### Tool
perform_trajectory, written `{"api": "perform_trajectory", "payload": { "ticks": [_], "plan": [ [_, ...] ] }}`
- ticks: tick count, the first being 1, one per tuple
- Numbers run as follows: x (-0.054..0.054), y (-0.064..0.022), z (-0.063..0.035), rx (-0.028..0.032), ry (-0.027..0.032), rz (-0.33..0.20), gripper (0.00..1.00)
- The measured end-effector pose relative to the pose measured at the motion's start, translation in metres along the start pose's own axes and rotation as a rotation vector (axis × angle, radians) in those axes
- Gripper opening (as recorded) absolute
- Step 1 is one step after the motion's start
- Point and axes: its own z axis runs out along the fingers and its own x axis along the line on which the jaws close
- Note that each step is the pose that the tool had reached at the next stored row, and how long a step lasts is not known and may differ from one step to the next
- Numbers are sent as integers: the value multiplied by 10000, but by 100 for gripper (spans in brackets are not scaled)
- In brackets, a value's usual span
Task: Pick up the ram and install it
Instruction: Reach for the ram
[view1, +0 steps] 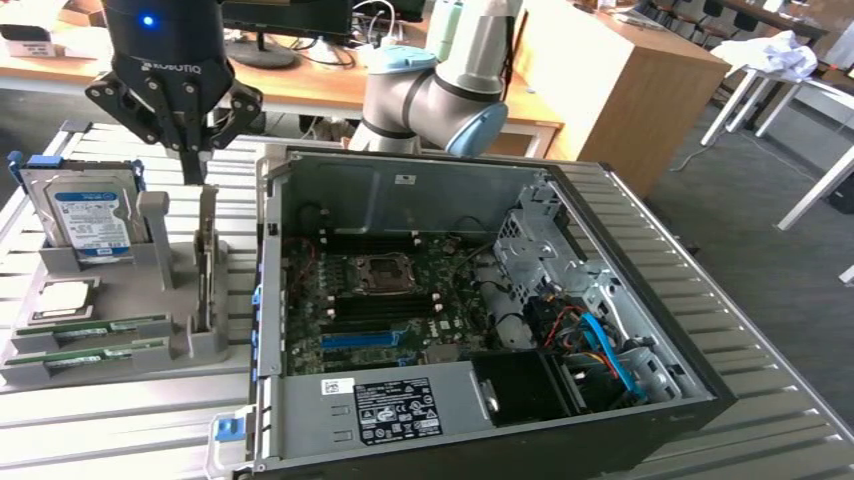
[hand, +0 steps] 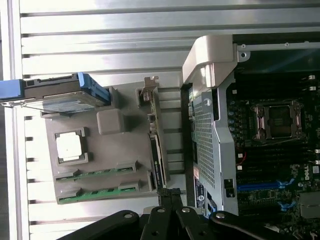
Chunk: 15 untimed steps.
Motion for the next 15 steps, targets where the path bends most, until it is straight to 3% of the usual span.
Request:
{"api": "perform_trajectory", "payload": {
  "ticks": [15],
  "plan": [
    [257, -19, -6, 1, -1, 0, 10]
  ]
}}
